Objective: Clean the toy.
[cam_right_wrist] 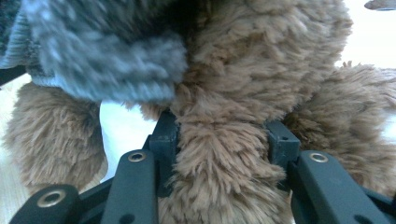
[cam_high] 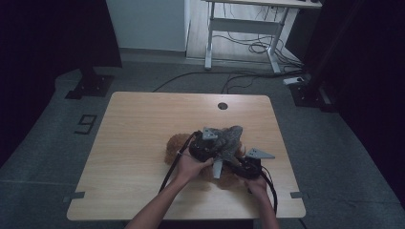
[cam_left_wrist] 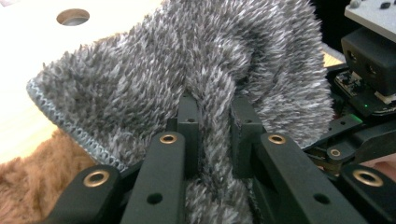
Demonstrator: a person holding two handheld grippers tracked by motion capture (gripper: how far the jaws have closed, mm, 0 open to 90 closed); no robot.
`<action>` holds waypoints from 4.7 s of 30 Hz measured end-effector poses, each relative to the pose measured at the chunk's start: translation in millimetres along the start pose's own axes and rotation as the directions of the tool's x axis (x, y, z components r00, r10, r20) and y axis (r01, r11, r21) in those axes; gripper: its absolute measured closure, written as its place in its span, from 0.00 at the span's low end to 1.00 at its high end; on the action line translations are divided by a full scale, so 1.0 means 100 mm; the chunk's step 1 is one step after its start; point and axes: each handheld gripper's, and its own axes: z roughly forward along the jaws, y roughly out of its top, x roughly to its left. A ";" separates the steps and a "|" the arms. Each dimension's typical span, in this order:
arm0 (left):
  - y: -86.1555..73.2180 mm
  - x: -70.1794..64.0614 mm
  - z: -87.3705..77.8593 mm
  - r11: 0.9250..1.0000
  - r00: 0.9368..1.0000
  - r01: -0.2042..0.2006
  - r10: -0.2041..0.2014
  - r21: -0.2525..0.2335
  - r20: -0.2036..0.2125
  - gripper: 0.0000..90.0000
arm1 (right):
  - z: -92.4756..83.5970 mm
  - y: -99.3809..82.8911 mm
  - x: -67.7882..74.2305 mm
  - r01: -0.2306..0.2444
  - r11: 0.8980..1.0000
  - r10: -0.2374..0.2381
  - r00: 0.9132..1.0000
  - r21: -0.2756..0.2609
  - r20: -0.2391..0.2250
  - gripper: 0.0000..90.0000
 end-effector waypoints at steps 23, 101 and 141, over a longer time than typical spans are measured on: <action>-0.80 1.03 -0.90 0.975 0.964 0.207 -0.217 -0.078 -0.152 0.86 | 0.02 0.00 0.02 0.011 1.000 -0.011 1.000 -0.008 -0.006 0.63; -0.84 0.85 -0.76 0.977 0.980 0.200 -0.200 -0.080 0.004 0.87 | -0.15 0.07 0.05 0.051 0.999 -0.050 0.998 0.017 -0.026 0.33; -0.21 0.43 -0.47 0.997 0.995 0.069 -0.070 -0.017 -0.071 0.86 | -0.04 0.07 0.08 0.082 0.997 -0.082 0.997 0.004 -0.008 0.70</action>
